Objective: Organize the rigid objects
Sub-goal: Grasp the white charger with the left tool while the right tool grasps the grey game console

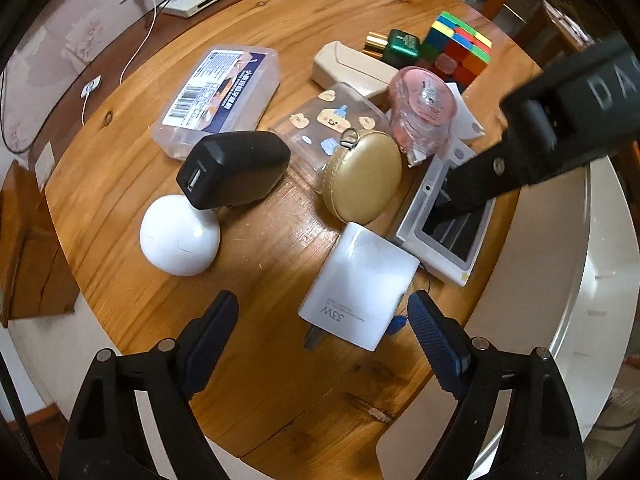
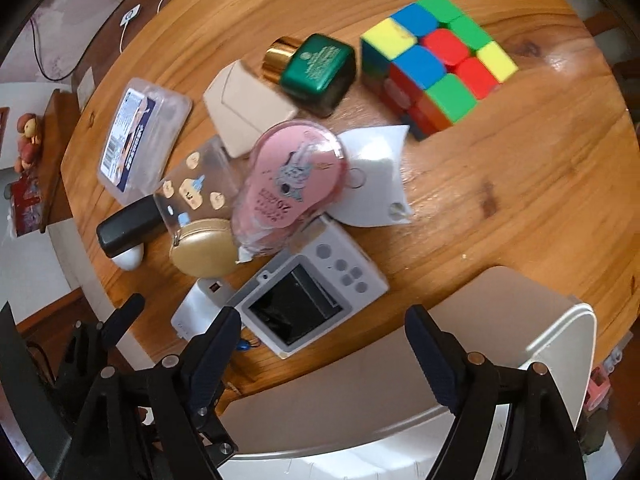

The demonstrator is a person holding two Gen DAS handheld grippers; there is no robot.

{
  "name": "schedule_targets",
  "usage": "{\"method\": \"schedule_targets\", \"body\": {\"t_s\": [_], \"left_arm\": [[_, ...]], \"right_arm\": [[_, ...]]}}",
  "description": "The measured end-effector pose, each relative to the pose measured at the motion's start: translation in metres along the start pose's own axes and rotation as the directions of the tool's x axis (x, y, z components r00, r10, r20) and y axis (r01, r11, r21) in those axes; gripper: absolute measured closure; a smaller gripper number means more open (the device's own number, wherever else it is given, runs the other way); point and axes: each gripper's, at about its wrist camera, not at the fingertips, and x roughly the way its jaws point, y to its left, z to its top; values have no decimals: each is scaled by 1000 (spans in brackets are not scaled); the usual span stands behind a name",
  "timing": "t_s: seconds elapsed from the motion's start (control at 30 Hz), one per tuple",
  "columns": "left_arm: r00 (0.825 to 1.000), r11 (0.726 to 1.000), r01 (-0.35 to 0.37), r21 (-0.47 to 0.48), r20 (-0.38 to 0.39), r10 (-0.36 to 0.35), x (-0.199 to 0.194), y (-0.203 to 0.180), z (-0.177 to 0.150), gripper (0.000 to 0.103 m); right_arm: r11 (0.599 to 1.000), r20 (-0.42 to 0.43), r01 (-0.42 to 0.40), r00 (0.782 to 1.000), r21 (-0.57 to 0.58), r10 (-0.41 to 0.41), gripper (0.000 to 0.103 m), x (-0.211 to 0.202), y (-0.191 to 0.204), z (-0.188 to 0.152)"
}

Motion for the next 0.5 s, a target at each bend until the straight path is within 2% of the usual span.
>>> {"method": "schedule_targets", "body": {"t_s": [0.13,0.3,0.37,0.4,0.43,0.47,0.5], "left_arm": [[999,998,-32,59,-20,33,10,-14,-1,15],[1000,998,-9,60,-27,10,12,-28,-7,16],[999,999,28,46,-26,-27,13,-28,-11,27],[1000,998,9,55,-3,-9,10,-29,-12,30],[1000,997,-22,80,17,21,9,-34,-15,43],[998,994,-61,96,35,58,8,-39,-18,49],[998,994,-61,87,36,58,8,-41,-21,49]], "right_arm": [[1000,-19,27,999,15,-27,19,1,-5,0],[999,-34,42,999,20,-42,19,2,-22,7],[999,-40,49,998,18,-48,19,5,-25,12],[999,-41,48,998,18,-48,18,6,-25,15],[999,-42,50,998,21,-50,18,7,-21,18],[998,-44,53,998,30,-52,17,8,-22,20],[998,-44,51,998,33,-49,13,8,-22,22]]}}
